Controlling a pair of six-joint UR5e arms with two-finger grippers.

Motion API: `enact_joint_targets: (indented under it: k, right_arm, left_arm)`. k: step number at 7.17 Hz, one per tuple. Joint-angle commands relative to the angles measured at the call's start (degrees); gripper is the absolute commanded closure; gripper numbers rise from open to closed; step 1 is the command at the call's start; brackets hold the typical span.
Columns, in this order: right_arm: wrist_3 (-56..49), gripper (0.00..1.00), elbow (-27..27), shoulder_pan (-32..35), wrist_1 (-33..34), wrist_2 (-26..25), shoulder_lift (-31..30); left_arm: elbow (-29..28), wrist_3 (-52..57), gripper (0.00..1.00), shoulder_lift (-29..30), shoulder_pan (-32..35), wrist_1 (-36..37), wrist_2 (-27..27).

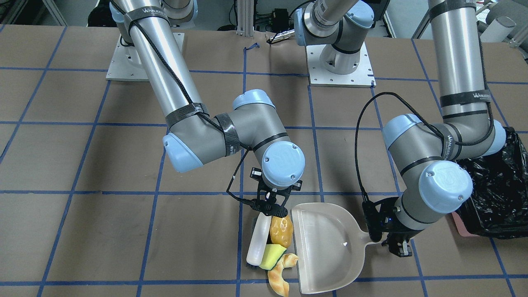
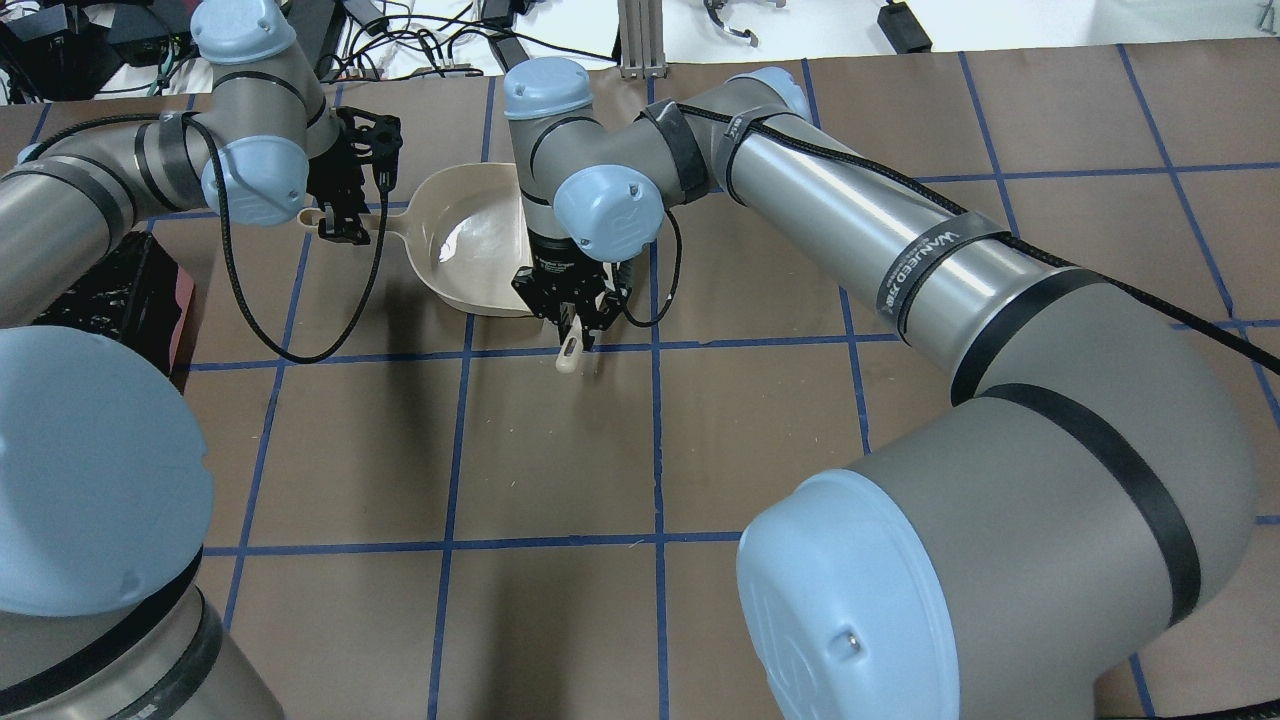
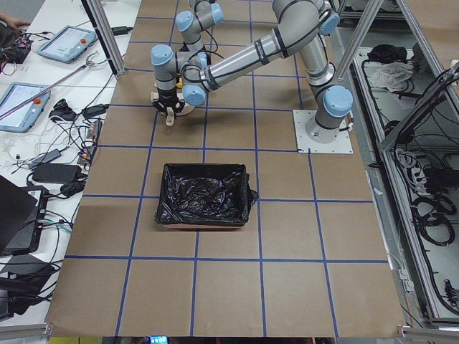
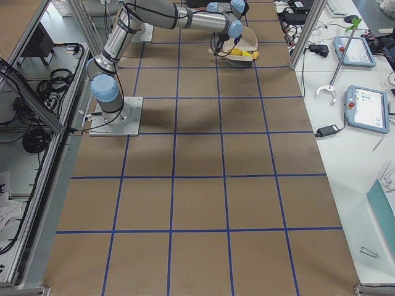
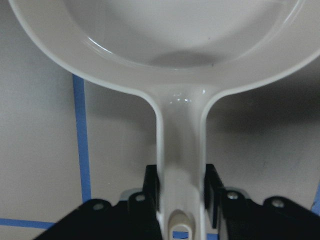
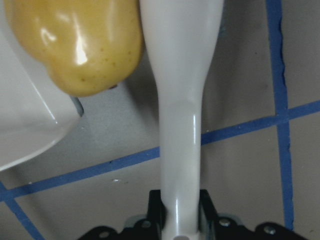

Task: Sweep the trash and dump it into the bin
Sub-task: 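Sweep the potato with the right gripper's brush toward the dustpan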

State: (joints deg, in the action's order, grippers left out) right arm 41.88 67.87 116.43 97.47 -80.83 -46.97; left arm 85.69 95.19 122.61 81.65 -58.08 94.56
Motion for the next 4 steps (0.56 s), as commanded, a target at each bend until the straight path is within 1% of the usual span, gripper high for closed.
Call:
enact_joint_targets:
  k: [1,4]
  right_arm:
    - [0.6,0.82,-0.2,0.5,0.1,1.0,0.0]
    - [1.8,0.82,-1.9,1.4,0.7,1.6,1.6]
  left_arm:
    - [0.0,-0.1,1.00,-0.1,0.0,0.0,0.0]
    - [0.0,-0.2,1.00,0.3,0.0,0.1,-0.1]
